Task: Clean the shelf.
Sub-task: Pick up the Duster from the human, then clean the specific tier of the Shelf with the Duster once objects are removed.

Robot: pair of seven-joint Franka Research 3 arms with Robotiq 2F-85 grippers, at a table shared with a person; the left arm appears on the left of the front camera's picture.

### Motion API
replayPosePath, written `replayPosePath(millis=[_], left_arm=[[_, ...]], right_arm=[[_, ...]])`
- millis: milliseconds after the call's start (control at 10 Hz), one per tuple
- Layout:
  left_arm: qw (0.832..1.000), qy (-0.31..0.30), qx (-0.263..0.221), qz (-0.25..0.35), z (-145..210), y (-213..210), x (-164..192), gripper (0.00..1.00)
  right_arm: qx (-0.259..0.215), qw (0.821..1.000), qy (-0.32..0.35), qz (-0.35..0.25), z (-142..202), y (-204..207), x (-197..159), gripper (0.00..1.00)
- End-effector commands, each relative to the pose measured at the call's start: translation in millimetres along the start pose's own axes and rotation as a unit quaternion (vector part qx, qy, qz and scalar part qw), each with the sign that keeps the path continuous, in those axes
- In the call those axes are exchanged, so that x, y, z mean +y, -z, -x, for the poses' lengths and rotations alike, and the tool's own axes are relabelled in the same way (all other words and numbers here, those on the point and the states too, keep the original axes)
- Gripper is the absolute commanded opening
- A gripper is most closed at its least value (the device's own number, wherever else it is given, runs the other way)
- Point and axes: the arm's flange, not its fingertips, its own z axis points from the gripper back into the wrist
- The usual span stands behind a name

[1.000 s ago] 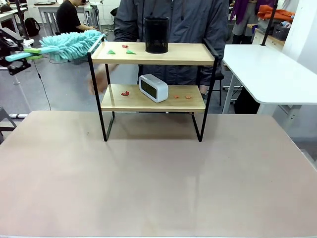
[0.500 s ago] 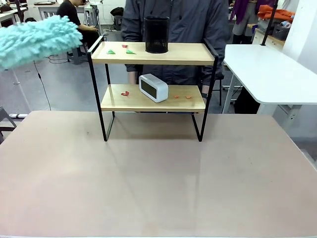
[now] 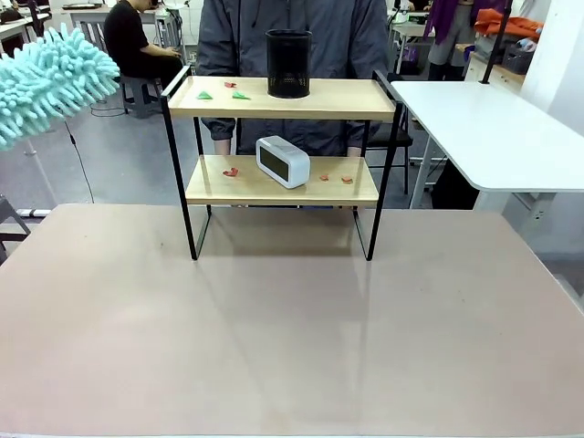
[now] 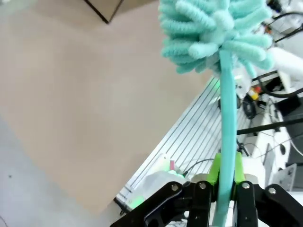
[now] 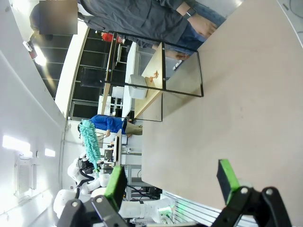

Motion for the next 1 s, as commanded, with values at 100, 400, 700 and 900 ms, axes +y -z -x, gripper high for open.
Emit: replayPosePath(millis=[100,400,700,900], left_arm=[[1.000,0.000,0.000,0.000,0.0,0.0,0.0,0.00],[1.000,0.000,0.000,0.000,0.0,0.0,0.0,0.00],[1.000,0.000,0.000,0.000,0.0,0.0,0.0,0.00],[1.000,0.000,0.000,0.000,0.0,0.0,0.0,0.00]], right_arm=[[-0.005,1.000,-0.013,-0.008,-3.4,-0.2,1.3,1.00],[-0.005,1.000,-0.013,-0.008,-3.4,-0.2,1.3,1.00],[-0.005,1.000,-0.013,-0.008,-3.4,-0.2,1.3,1.00],[-0.005,1.000,-0.013,-0.008,-3.4,-0.2,1.3,1.00]])
